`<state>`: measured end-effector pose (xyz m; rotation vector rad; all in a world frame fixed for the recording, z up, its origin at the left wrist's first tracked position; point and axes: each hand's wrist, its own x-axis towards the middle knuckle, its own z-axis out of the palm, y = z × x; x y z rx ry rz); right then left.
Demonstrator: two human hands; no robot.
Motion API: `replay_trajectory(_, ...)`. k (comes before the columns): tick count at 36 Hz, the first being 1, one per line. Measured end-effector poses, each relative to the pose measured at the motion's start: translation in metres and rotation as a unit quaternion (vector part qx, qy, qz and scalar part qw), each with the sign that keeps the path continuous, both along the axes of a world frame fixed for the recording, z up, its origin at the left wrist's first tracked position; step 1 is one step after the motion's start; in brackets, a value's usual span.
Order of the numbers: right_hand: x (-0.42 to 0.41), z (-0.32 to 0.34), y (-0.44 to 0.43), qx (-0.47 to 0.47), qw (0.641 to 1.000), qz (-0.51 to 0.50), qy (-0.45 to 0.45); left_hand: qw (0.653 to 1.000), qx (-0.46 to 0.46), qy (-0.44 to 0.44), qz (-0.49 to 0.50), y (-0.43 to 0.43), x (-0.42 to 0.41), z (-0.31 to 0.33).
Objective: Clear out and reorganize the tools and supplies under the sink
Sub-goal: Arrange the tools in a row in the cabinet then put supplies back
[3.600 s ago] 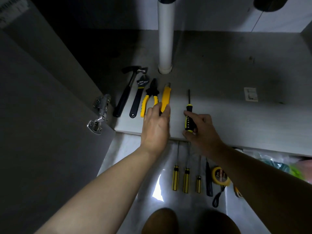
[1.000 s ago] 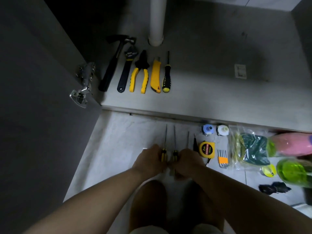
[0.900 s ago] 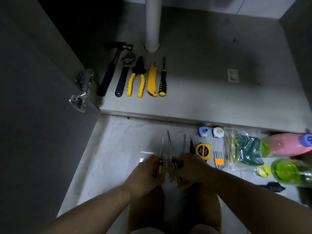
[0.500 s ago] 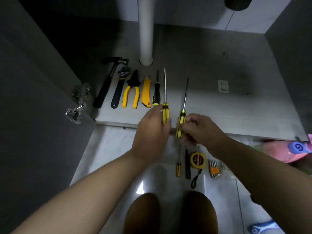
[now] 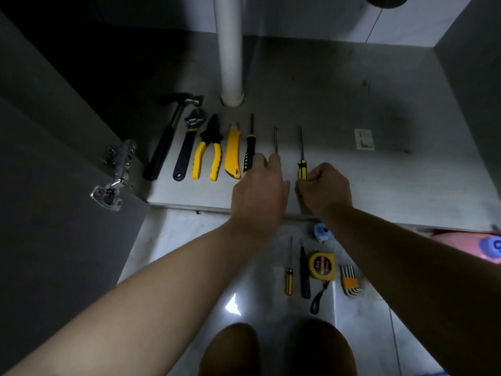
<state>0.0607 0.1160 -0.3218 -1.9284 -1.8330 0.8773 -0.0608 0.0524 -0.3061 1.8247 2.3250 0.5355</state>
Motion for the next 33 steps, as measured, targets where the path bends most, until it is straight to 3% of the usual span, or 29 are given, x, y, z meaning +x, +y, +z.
replay_trajectory(6, 0.007, -0.012, -0.017, 0.059, 0.997, 0.029, 0.039, 0.988, -0.047, 0.115, -0.09, -0.027, -0.002, -0.012)
replay_trajectory(15, 0.009, -0.015, -0.024, 0.072, 0.996, 0.043, 0.035, 0.973, -0.047, 0.208, -0.093, -0.007, -0.014, -0.002)
replay_trajectory(33, 0.009, -0.022, -0.025, 0.074, 0.996, 0.048, 0.032, 0.969, -0.046, 0.239, -0.054, 0.01, -0.029, 0.004)
